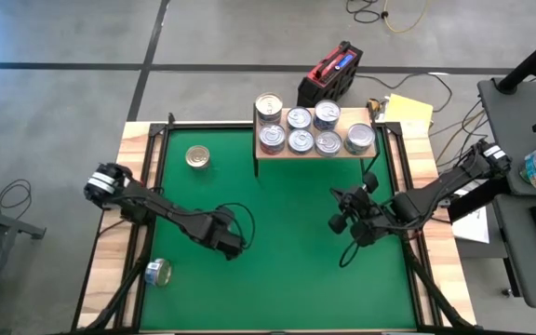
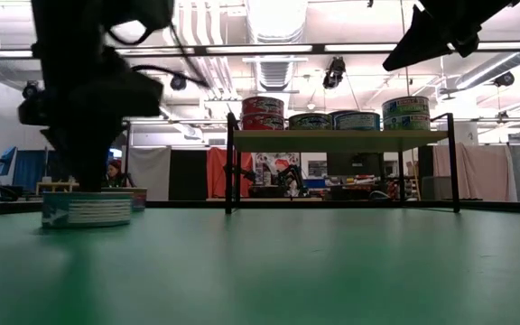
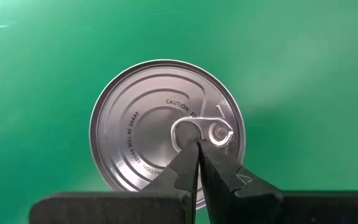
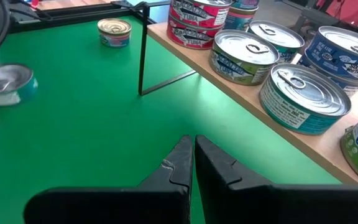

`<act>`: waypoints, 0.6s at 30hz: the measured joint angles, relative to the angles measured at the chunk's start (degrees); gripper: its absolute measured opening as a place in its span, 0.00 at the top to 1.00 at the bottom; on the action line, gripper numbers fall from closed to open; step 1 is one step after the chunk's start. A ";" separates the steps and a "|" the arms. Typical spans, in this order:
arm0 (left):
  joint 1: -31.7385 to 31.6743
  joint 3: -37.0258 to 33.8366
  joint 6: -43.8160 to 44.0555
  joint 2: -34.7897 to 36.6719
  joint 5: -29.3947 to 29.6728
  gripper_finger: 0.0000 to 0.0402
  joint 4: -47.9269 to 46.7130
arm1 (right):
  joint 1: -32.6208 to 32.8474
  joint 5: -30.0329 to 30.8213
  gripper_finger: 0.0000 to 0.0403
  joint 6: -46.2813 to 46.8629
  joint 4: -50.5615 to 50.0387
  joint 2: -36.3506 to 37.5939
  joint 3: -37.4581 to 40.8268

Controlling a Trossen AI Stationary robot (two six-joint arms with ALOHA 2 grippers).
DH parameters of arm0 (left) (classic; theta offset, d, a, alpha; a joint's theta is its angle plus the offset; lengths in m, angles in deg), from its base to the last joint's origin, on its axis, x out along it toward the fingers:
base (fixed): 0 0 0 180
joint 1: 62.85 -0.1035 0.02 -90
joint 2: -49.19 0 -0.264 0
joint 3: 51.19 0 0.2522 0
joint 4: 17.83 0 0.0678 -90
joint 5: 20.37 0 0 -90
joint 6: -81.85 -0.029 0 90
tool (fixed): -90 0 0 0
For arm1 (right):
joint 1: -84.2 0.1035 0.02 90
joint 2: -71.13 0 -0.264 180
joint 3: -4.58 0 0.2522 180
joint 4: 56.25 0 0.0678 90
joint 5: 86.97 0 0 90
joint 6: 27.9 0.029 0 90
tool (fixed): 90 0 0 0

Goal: Stack canned seafood by type on shelf
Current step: Stack the green/blue tuna can on top of the other green/blue tuna can on the shelf

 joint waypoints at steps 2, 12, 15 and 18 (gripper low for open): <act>0.40 2.66 -1.35 -1.66 -0.47 1.00 0.82 | 0.38 0.00 0.98 0.03 0.00 0.00 0.00; 0.90 15.70 -12.96 -10.84 0.09 1.00 1.46 | 2.56 -4.88 0.98 3.42 -0.01 0.00 0.00; 0.90 18.43 -16.40 -11.21 2.33 1.00 1.27 | 2.65 -7.89 0.98 4.46 0.02 0.00 0.00; 1.09 19.70 -18.84 -10.99 4.49 1.00 0.96 | 2.65 -8.93 0.98 6.40 0.15 0.00 0.32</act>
